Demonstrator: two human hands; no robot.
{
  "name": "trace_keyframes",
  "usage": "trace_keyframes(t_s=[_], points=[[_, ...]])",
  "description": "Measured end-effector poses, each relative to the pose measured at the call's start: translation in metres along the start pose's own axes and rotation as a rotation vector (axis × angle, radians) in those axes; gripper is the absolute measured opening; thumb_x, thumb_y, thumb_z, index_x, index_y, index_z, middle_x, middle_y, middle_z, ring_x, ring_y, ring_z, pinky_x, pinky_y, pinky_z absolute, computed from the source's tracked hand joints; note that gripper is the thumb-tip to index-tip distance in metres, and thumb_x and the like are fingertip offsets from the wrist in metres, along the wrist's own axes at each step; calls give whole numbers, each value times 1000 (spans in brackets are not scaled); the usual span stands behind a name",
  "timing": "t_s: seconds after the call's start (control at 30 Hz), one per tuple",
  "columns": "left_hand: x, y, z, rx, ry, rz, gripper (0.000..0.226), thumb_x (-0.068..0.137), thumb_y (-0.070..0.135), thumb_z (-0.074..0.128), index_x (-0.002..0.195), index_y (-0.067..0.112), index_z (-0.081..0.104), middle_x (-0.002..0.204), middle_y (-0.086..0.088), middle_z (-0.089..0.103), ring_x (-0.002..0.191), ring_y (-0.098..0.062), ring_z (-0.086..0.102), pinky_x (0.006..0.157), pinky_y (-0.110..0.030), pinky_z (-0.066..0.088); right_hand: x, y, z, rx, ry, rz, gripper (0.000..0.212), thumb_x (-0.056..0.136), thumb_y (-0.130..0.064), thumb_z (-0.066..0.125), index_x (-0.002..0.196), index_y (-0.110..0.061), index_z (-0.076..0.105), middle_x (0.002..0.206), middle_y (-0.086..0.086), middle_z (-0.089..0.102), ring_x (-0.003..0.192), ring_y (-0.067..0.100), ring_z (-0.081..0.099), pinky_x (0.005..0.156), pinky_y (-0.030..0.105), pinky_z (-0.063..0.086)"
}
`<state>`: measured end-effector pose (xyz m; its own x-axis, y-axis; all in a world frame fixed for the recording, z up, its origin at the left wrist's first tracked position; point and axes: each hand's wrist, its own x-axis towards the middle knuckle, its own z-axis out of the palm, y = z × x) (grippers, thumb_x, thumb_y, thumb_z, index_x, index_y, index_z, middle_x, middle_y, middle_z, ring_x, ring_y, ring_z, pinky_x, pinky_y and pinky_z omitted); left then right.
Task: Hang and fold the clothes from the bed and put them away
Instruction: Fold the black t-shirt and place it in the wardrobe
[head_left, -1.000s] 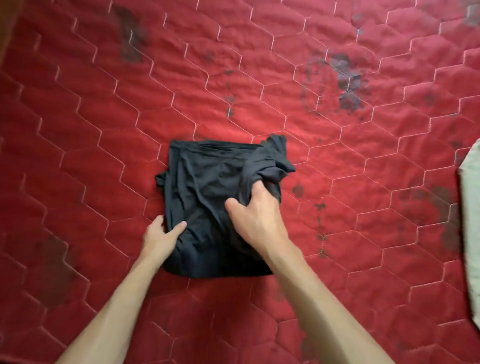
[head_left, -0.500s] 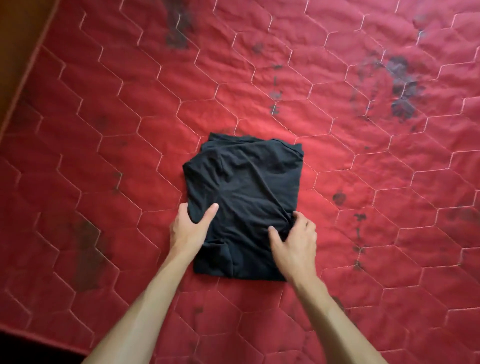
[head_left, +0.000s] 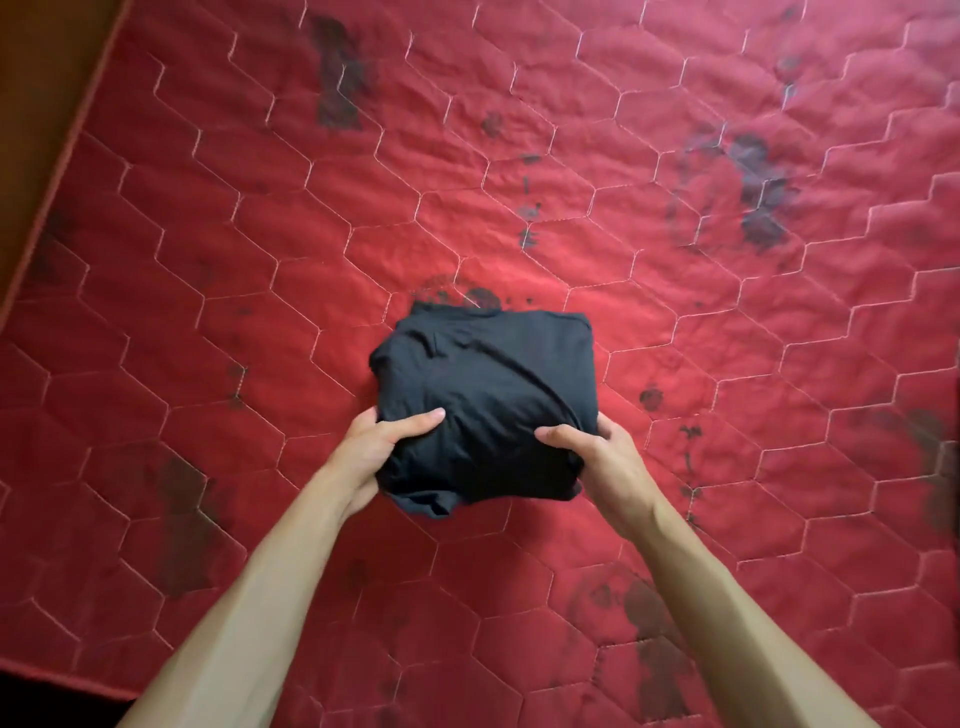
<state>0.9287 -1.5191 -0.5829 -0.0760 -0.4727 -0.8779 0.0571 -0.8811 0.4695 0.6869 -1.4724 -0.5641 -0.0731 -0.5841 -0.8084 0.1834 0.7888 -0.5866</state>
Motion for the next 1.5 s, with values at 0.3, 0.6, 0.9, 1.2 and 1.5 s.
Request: trace_keyframes(t_s=[0.3,0.6,0.9,1.2,1.5], points=[[-164,58,-15,-72,-80,228,54,72,20,79,122,5,65,118,-11,72,111,-26,68,86,-30,58,-142,-98,0,-99,-92,-211,32,89,-37,69,107,-13,74,112,17,73,108,30,68,103,55,44],[-385,66,-26,21,337,652,71,69,19,88,131,20,53,121,6,68,112,-10,66,87,-22,54,-316,-178,12,-221,-382,-495,90,80,13,71,145,-36,33,102,18,75,96,30,73,84,43,57],[-570,16,-77,320,539,892,65,59,28,94,118,34,69,115,8,73,112,-10,66,103,-45,50,-425,-216,93,-1546,-414,-1095,67,66,-36,85,126,-29,56,112,-5,60,108,21,52,91,33,44],[-711,-90,-159,186,965,798,20,68,45,81,86,51,74,93,21,74,93,-1,69,82,-23,56,-562,-193,220,-1052,-906,-1349,27,79,-27,75,104,-20,67,100,-7,68,94,7,64,85,29,50],[-806,-172,-188,71,774,810,84,67,52,86,140,41,46,140,19,55,129,-2,51,106,-32,45,-724,-87,363,-1231,-1341,-1602,32,98,-31,57,128,-21,61,110,-12,70,101,0,64,86,18,51]])
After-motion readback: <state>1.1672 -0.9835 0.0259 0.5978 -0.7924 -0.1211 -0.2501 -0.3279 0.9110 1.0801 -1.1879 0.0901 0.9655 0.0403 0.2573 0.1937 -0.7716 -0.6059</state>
